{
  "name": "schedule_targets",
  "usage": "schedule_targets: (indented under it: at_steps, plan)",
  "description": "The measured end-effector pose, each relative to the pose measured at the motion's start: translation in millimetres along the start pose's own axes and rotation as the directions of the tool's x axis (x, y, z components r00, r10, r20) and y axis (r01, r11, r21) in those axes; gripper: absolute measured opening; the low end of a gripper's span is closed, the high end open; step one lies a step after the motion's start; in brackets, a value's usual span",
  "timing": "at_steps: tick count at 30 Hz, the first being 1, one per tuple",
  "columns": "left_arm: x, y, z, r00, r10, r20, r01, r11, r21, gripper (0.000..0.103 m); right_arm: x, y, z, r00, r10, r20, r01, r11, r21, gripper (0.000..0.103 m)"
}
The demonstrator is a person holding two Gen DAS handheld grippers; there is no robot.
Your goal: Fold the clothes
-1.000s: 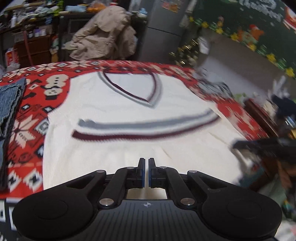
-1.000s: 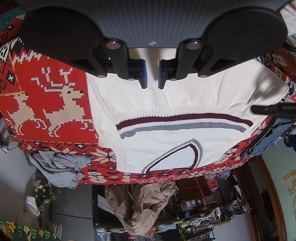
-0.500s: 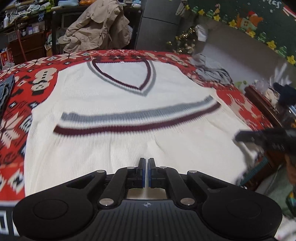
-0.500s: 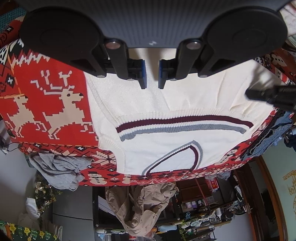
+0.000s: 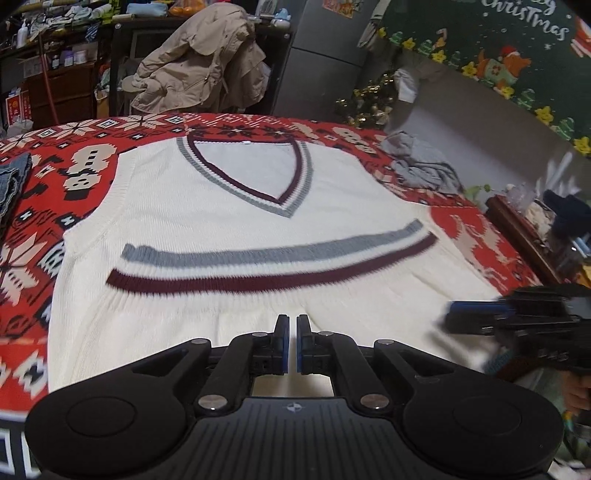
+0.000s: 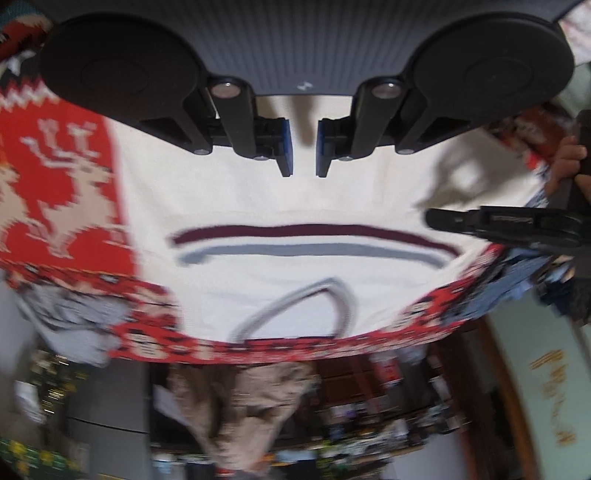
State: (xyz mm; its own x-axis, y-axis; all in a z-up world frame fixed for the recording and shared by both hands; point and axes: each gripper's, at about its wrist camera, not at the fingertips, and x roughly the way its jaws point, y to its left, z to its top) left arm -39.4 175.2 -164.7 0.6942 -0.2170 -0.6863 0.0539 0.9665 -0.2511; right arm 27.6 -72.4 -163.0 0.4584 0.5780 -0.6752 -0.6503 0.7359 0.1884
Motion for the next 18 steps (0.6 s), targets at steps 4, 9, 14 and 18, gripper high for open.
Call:
schedule_targets:
  at_steps: [4,9,14,18]
  plan:
    - [-15,-10,-17,0.999,-0.036,-0.016,0.037,0.999,0.032,0.003,16,39,-1,0.994,0.099,-0.046,-0.104,0.989,-0.108,0.007]
    - [-9,-8,-36,0.998,-0.015,-0.056,0.018,0.999,0.046,0.003,42,70,0,0.984,0.142,-0.111,-0.162,0.969,-0.189,0.007]
    - [-10,-4,-39,0.999,-0.020,-0.038,0.021,1.000,0.019,0.003,66,76,17,0.983,0.132,-0.124,-0.154,0.971,-0.183,0.007]
    - [-10,-6,-39,0.999,-0.016,-0.036,0.017,0.999,0.028,0.003,87,71,37,0.988,0.099,-0.117,-0.118,0.979,-0.166,0.007]
